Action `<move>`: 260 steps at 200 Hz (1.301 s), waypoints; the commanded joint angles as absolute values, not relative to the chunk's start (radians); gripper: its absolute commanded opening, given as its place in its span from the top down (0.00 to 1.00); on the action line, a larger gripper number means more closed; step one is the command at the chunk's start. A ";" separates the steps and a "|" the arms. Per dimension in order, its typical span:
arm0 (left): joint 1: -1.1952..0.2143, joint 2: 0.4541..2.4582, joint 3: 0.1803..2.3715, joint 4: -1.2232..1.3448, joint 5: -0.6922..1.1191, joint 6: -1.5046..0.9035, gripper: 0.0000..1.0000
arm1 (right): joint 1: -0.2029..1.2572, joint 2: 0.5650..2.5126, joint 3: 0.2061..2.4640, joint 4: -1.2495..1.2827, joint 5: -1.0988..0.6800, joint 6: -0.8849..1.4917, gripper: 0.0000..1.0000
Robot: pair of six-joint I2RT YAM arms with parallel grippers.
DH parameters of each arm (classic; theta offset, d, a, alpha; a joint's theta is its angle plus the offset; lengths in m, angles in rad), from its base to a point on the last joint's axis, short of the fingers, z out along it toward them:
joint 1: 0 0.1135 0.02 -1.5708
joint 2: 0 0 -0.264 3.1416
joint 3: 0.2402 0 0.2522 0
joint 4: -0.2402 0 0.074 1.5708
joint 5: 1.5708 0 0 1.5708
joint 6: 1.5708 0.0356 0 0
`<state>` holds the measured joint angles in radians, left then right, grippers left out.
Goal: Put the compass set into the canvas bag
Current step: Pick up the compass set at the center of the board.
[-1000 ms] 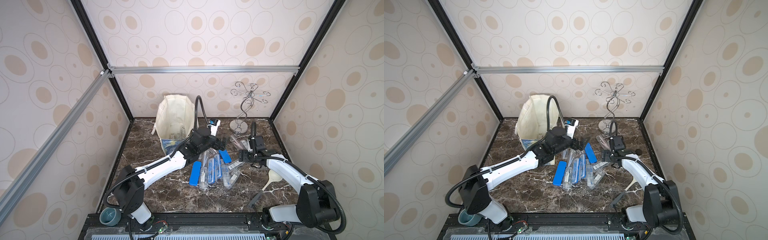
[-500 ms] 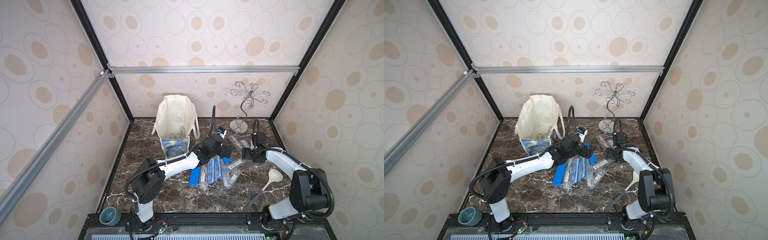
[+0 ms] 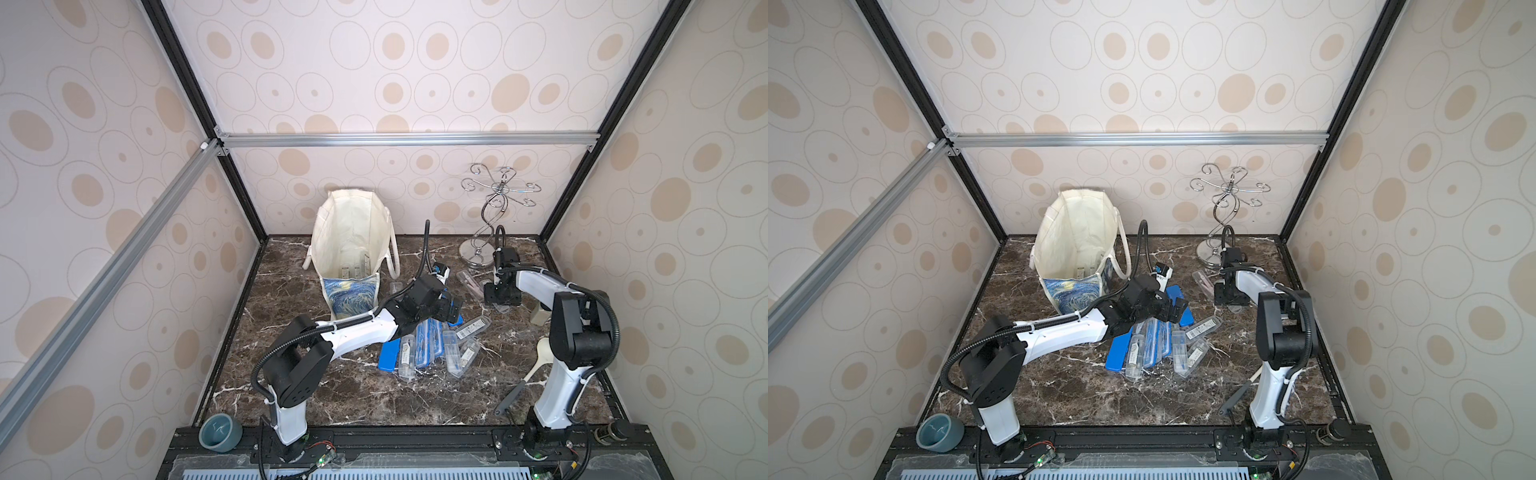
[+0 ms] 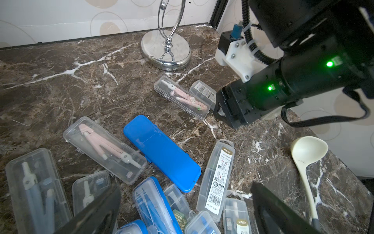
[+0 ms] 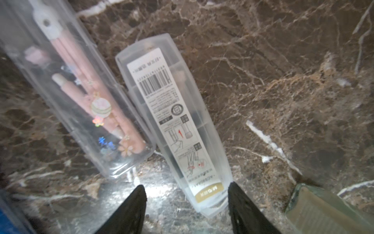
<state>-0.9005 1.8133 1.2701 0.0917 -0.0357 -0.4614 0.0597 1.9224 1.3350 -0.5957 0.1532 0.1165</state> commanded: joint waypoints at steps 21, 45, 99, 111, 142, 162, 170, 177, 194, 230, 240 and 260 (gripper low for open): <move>-0.904 1.788 1.266 0.098 -0.051 -0.476 0.00 | 0.041 1.958 1.407 -0.645 0.172 0.068 0.33; -0.903 1.791 1.269 0.094 -0.047 -0.477 0.00 | 0.030 1.989 1.436 -0.658 0.143 0.027 0.33; -0.903 1.788 1.264 0.092 -0.048 -0.476 0.00 | -0.001 2.030 1.445 -0.668 0.045 -0.026 0.34; -0.904 1.789 1.262 0.090 -0.049 -0.476 0.00 | -0.007 2.036 1.448 -0.672 0.023 -0.031 0.37; -0.904 1.790 1.261 0.090 -0.049 -0.477 0.00 | -0.007 2.043 1.443 -0.675 0.018 -0.036 0.44; -0.903 1.791 1.260 0.093 -0.048 -0.479 0.00 | -0.007 2.042 1.430 -0.675 0.018 -0.039 0.48; -0.904 1.793 1.259 0.095 -0.046 -0.479 0.00 | -0.008 2.041 1.424 -0.674 0.020 -0.038 0.50; -0.904 1.793 1.261 0.097 -0.044 -0.480 0.00 | -0.008 2.037 1.418 -0.672 0.020 -0.038 0.52; -0.904 1.793 1.258 0.098 -0.044 -0.484 0.00 | -0.008 2.025 1.406 -0.670 0.019 -0.034 0.57; -0.903 1.796 1.259 0.099 -0.049 -0.489 0.00 | -0.008 1.971 1.368 -0.655 -0.022 -0.022 0.63; -0.902 1.798 1.258 0.099 -0.049 -0.491 0.00 | -0.007 1.956 1.357 -0.652 -0.026 -0.017 0.63; -0.903 1.802 1.261 0.097 -0.051 -0.495 0.00 | -0.009 1.919 1.329 -0.643 -0.033 -0.009 0.64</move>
